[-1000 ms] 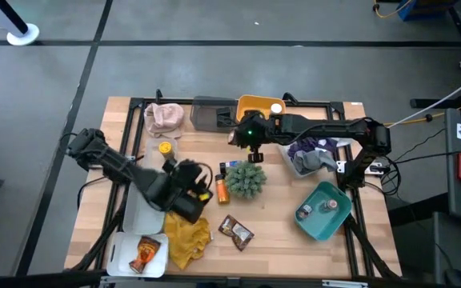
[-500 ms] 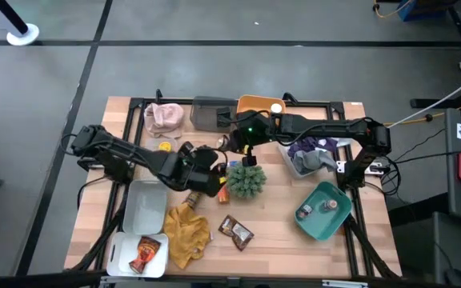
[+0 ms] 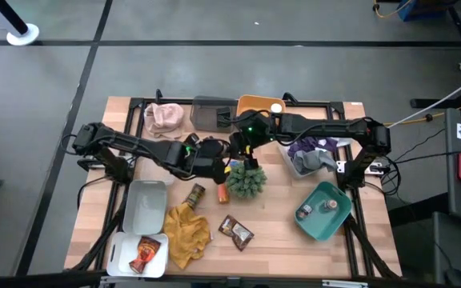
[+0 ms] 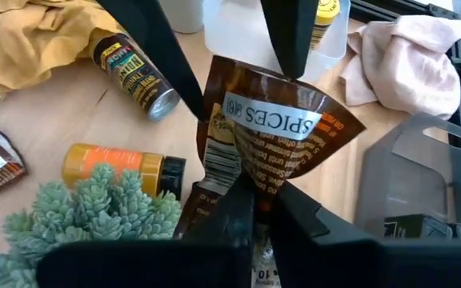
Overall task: Sort spices by type
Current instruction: Put the orange spice pack into the bottom white bin
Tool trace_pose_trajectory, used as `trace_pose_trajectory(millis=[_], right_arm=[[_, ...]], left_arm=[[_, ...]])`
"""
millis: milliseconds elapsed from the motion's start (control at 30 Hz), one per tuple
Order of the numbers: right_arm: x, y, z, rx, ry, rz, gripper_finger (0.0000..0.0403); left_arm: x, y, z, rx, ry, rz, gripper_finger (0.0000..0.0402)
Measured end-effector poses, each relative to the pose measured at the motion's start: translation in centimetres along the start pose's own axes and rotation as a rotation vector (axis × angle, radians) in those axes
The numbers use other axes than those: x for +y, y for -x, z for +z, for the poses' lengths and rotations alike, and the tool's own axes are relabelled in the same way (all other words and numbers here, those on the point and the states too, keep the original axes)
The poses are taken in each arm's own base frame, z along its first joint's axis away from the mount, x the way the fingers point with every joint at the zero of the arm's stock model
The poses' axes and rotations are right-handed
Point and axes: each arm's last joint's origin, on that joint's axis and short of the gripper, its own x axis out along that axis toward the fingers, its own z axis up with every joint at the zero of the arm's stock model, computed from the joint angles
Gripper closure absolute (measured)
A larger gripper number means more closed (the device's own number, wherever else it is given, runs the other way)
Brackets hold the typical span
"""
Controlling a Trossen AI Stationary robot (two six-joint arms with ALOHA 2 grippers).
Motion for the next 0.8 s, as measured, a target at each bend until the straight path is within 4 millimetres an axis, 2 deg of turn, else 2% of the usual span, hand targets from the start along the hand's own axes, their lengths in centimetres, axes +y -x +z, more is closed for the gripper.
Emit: trace_pose_trajectory(millis=[267, 367, 500, 800], right_arm=[[0.04, 0.0, 0.0, -0.009, -0.001, 0.021, 0.0371], [0.07, -0.01, 0.0, -0.008, 0.0, 0.023, 0.0371], [0.06, -0.01, 0.01, -0.009, 0.0, 0.021, 0.0371], [0.05, -0.01, 0.04, -0.013, 0.001, 0.02, 0.037]], left_arm=[[0.34, -0.5, 0.48, 0.011, -0.056, -0.017, 0.0199], [0.42, -0.65, 0.64, 0.011, -0.077, -0.023, 0.0211], [0.54, -0.77, 0.78, 0.012, -0.082, -0.025, 0.0255], [0.46, -0.76, 0.86, 0.004, -0.119, -0.033, 0.0386]])
